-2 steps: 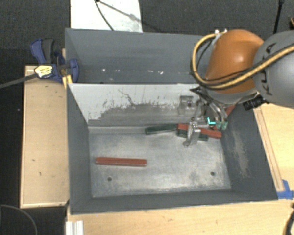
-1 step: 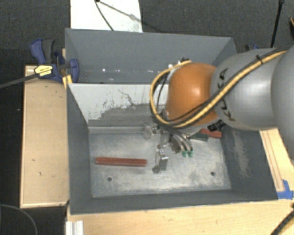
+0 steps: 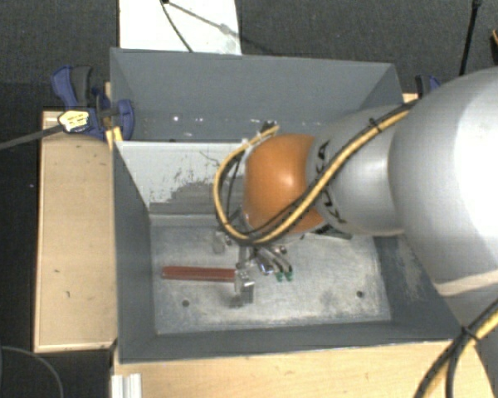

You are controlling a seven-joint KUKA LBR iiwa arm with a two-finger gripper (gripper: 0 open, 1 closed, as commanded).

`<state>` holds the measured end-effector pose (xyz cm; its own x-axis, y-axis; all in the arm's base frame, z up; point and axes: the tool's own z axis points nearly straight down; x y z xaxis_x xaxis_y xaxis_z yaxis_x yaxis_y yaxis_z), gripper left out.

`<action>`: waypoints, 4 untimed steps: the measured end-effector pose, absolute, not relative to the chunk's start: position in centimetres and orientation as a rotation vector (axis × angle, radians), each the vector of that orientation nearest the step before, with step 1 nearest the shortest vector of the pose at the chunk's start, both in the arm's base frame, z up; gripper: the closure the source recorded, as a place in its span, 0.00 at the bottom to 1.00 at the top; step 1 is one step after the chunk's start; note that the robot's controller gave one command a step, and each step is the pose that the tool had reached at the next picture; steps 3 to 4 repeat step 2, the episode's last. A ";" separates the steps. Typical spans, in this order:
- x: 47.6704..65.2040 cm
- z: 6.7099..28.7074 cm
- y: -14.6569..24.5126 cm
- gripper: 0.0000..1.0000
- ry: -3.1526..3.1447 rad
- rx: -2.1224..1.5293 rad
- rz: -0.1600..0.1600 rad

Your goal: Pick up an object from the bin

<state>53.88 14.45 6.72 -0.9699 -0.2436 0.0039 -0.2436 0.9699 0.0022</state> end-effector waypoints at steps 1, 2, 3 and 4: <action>54.0 7.1 14.3 1.00 -3.120 0.376 -0.002; 58.1 21.5 13.7 1.00 -3.118 0.478 -0.001; 58.1 21.5 13.7 1.00 -3.118 0.478 -0.001; 58.1 21.5 13.7 1.00 -3.118 0.478 -0.001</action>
Offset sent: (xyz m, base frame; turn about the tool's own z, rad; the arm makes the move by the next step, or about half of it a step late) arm 0.0000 0.0000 0.0000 0.0000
